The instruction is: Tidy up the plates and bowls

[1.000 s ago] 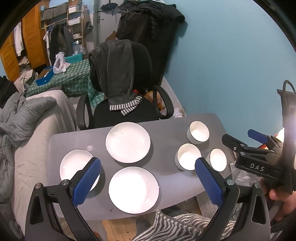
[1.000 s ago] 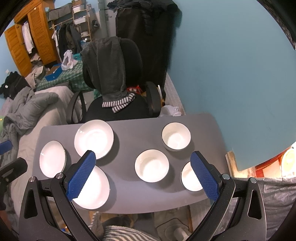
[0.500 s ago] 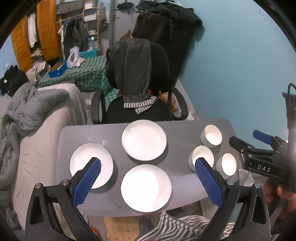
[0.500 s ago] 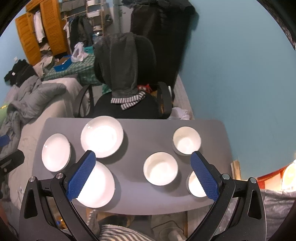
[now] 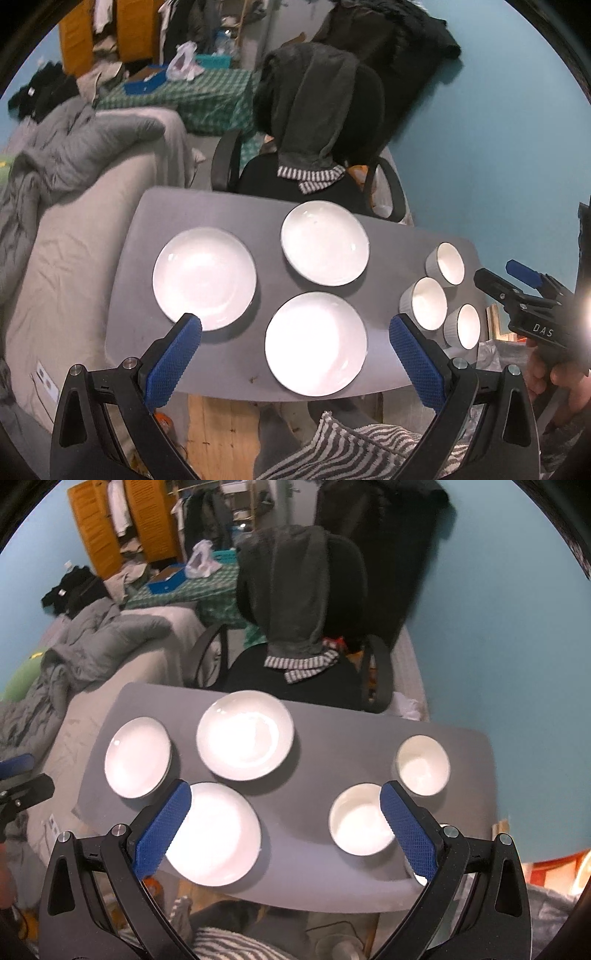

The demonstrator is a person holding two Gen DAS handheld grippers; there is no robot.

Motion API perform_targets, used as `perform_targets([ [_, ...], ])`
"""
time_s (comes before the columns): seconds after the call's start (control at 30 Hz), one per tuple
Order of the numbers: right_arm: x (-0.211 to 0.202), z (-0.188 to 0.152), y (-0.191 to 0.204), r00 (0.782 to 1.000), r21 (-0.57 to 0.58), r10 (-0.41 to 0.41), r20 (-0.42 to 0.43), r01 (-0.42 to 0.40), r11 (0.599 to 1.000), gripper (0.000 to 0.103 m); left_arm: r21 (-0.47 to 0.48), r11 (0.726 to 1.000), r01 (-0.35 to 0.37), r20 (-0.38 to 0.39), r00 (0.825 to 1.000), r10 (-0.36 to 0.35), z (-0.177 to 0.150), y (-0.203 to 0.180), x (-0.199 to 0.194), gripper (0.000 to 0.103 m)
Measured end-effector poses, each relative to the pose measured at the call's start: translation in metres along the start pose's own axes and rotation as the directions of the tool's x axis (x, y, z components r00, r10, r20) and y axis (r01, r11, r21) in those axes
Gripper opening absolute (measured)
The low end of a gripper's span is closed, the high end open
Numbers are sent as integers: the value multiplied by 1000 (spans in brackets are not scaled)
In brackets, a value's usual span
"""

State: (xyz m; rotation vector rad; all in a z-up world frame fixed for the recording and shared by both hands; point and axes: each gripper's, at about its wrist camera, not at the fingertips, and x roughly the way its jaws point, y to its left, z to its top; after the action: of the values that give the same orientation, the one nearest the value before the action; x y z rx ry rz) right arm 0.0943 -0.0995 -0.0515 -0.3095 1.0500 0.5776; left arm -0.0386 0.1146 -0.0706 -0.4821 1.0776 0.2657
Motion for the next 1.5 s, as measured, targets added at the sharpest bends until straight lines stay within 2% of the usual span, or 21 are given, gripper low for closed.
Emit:
perform_targets([
  [0.37,52,-7,22,997,-60,42,-70,-46,997,101,12,999,-35,-93,995,36,-23,37,49,103],
  [0.57,79,-19,31,996,-90,24,-88,-32,995,101,56,998,-25,-93,995,30,-33,37,68,103],
  [0.67,86,-25,32,994,-78,41,-96,-49,996,101,71,997,-13,-75,997,18,-37,37,74,103],
  [0.8,97,-32,35,993,-71,61,-105,-68,995,101,93,996,-7,-92,996,16,-39,37,89,103],
  [0.93,114,-41,39,990,-87,48,-132,-60,994,101,74,997,28,-128,992,-18,-44,42,106,103],
  [1.03,125,-49,40,988,-97,44,-148,-59,994,101,76,997,28,-151,988,-16,-49,43,121,103],
  [1.27,153,-68,34,974,-68,66,-218,-83,994,101,62,997,55,-241,970,-39,-66,42,153,103],
  [1.5,181,-78,27,957,-62,73,-280,-94,994,101,37,998,53,-271,962,-41,-72,39,171,103],
])
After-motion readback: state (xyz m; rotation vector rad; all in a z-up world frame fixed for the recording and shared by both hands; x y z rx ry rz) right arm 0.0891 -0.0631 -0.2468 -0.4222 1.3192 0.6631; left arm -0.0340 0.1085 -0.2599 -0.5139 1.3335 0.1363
